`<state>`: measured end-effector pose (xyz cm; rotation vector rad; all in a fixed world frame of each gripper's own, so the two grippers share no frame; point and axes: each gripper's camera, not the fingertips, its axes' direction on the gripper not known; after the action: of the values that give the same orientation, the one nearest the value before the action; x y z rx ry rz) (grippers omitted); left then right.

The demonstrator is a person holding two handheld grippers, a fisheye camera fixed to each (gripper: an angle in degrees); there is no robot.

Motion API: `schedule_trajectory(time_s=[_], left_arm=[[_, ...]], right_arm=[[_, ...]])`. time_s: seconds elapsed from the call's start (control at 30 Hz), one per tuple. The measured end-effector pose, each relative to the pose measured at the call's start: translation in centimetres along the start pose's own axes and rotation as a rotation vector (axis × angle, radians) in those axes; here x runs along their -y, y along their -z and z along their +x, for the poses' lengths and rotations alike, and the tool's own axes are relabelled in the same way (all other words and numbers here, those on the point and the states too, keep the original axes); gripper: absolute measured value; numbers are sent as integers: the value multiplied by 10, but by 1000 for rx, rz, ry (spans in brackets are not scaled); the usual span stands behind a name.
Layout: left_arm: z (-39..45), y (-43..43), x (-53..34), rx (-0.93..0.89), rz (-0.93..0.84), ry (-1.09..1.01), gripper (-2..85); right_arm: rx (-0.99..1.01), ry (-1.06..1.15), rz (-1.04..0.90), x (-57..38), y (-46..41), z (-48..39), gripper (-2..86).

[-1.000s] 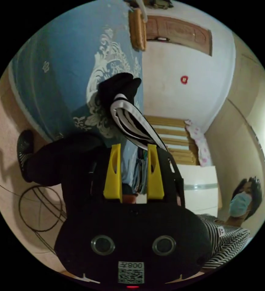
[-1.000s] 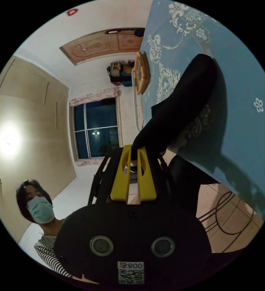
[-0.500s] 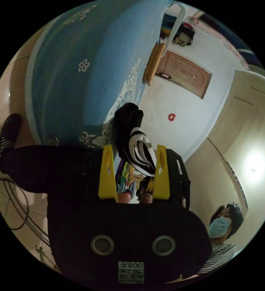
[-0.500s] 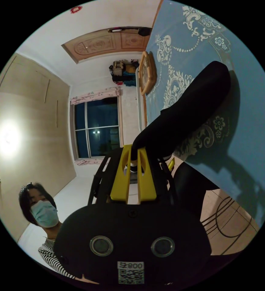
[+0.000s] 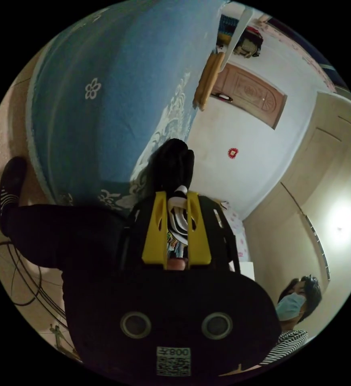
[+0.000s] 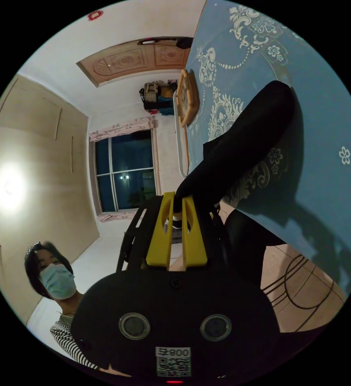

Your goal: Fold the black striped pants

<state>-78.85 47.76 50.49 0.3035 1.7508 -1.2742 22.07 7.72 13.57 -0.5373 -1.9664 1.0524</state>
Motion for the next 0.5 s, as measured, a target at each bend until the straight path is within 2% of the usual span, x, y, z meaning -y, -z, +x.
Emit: schedule_trajectory(time_s=[0.27,0.5], left_arm=[[25,-82,-52,10,-54,-92,73],[49,-193,-113,1,-166,-180,72]], right_arm=[[39,13,26,-71,61,-38,10],[83,86,73,-160,137,-89,10]])
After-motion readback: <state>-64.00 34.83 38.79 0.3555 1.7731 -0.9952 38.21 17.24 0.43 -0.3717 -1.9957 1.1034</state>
